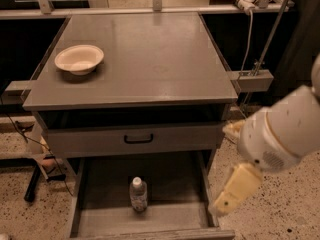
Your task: Pick blue plastic bottle from middle drawer and place on counter
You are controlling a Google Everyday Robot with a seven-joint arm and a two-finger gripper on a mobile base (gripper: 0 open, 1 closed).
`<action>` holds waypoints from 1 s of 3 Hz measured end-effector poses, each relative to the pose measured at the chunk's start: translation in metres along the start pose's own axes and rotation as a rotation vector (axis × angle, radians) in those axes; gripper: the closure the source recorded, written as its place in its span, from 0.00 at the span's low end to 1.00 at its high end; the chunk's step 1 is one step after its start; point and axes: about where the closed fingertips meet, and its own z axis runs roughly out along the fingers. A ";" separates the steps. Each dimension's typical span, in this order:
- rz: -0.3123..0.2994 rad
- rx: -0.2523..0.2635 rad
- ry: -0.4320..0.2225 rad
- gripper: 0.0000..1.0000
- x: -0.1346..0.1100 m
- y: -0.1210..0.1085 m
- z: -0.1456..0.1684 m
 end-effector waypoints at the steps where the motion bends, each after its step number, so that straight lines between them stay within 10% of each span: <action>1: 0.124 -0.067 -0.119 0.00 0.016 0.030 0.059; 3: 0.202 -0.117 -0.126 0.00 0.033 0.053 0.122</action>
Offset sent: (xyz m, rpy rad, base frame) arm -0.0577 0.0753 -0.1893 0.2004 0.2411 -0.1482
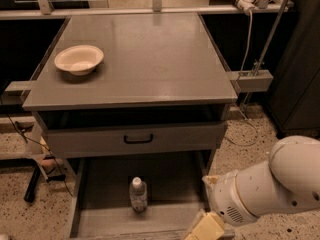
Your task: Pick blue plastic bottle from middle drawer and place on counter
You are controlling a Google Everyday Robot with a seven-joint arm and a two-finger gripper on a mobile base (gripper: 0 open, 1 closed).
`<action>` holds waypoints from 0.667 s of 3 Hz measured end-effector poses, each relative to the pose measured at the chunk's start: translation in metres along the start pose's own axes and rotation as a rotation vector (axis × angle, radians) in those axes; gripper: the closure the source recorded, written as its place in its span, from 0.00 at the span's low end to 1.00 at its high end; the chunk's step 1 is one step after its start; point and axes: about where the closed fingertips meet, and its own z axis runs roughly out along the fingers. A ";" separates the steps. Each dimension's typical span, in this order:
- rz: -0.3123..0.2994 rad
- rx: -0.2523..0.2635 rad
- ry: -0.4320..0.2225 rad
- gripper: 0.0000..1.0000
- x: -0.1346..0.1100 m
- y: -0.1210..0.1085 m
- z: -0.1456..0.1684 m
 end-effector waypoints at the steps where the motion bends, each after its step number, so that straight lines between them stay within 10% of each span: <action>1: 0.014 0.024 -0.042 0.00 -0.001 -0.002 0.022; 2: 0.027 0.047 -0.108 0.00 -0.006 -0.010 0.064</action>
Offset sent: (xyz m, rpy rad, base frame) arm 0.0580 0.0588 -0.0900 0.1250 -0.1775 -0.1856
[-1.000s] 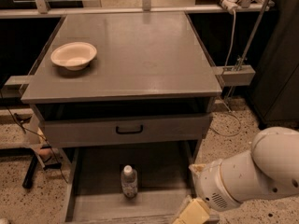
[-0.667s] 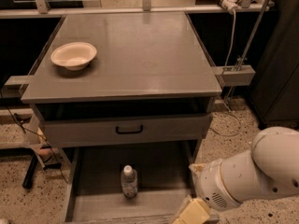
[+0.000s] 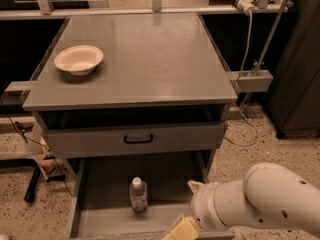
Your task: Pick blue plastic bottle from middle drawer and place on counter
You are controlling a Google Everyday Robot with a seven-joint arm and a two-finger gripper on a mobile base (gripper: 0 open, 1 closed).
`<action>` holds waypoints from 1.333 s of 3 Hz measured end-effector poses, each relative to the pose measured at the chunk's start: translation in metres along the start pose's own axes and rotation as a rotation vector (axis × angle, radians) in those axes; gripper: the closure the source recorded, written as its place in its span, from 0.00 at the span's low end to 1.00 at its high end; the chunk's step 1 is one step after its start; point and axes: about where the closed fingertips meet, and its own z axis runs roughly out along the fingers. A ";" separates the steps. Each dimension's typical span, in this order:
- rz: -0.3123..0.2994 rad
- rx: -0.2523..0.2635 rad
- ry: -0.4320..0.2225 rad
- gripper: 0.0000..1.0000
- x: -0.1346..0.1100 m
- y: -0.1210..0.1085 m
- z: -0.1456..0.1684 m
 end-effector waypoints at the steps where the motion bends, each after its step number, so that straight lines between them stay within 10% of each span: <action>1: 0.033 0.083 -0.071 0.00 -0.016 -0.049 0.059; 4: 0.038 0.096 -0.105 0.00 -0.007 -0.052 0.096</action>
Offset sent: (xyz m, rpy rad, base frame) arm 0.0992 0.0403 -0.0683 0.0406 -0.0658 -0.1384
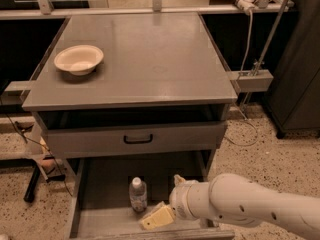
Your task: Pick blue plastic bottle from middle drawer and place on counter
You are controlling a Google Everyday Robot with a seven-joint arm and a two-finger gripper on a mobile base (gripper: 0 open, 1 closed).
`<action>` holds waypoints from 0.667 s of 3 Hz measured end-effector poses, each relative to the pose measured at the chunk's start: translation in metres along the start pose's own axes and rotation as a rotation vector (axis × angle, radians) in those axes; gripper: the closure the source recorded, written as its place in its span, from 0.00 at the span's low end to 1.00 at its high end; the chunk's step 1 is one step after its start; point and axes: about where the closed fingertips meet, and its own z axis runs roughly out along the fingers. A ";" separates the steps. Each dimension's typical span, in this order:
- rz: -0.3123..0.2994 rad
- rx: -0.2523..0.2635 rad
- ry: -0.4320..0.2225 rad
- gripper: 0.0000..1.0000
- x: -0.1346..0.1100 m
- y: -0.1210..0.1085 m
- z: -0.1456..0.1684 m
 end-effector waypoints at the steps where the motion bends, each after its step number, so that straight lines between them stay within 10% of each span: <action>1: 0.023 0.068 -0.019 0.00 0.008 -0.026 0.058; 2: 0.023 0.068 -0.019 0.00 0.008 -0.026 0.058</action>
Offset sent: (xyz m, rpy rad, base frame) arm 0.0517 0.0269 -0.0776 -0.0193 -0.0327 -0.0887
